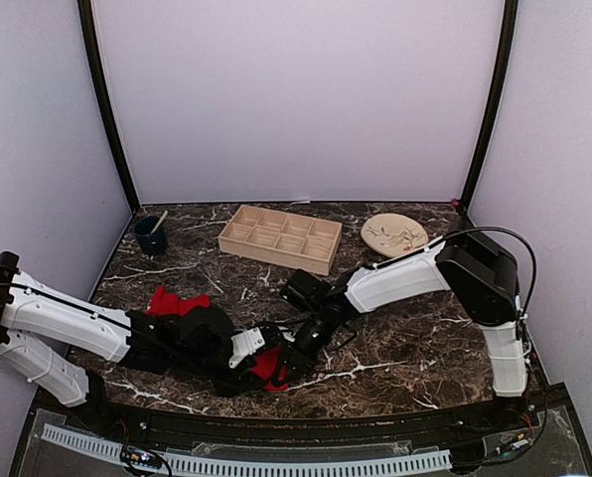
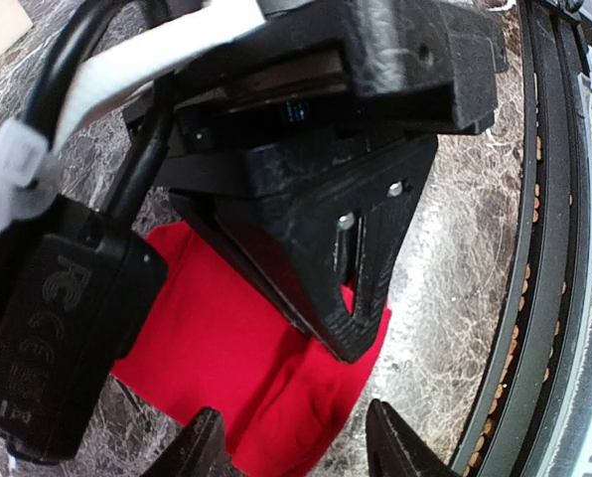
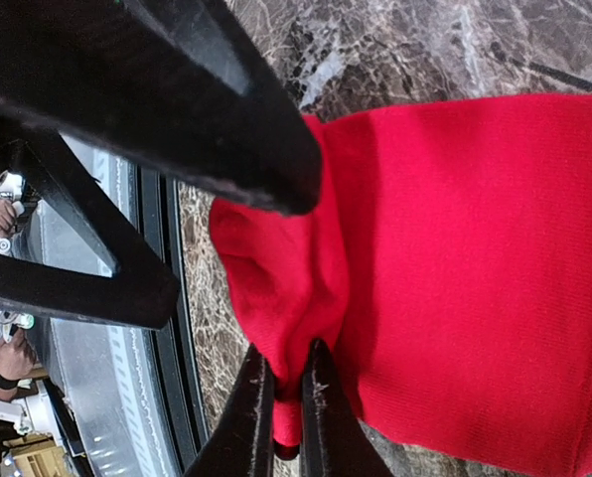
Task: Roll the socks
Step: Roll the sock at the center of the board.
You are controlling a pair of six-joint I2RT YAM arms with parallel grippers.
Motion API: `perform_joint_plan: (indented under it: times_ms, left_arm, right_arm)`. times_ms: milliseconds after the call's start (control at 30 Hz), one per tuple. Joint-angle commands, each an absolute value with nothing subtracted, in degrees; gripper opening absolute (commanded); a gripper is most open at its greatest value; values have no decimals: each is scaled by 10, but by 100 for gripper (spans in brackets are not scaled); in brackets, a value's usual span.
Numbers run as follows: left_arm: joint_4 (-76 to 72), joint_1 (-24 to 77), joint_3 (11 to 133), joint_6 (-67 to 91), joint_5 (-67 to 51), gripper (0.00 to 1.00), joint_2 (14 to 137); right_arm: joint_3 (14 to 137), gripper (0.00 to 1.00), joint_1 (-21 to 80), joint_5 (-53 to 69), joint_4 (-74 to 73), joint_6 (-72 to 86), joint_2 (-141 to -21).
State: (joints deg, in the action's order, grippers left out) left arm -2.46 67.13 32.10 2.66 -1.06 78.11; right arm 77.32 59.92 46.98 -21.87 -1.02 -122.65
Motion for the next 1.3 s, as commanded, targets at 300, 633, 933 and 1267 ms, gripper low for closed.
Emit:
perform_joint_plan:
  times_ms: [300, 633, 933, 1267]
  left_arm:
    - [-4, 674, 345, -12, -28, 49, 822]
    - [-6, 674, 351, -20, -32, 39, 845]
    - [0, 674, 351, -19, -34, 15, 852]
    - [0, 674, 351, -1, -34, 0, 864]
  right_arm:
    - [783, 2, 599, 463, -261, -23, -1254]
    - [785, 2, 599, 462, -268, -25, -1255]
    - [790, 2, 598, 461, -272, -26, -1259]
    - [776, 19, 592, 452, -256, -12, -1250]
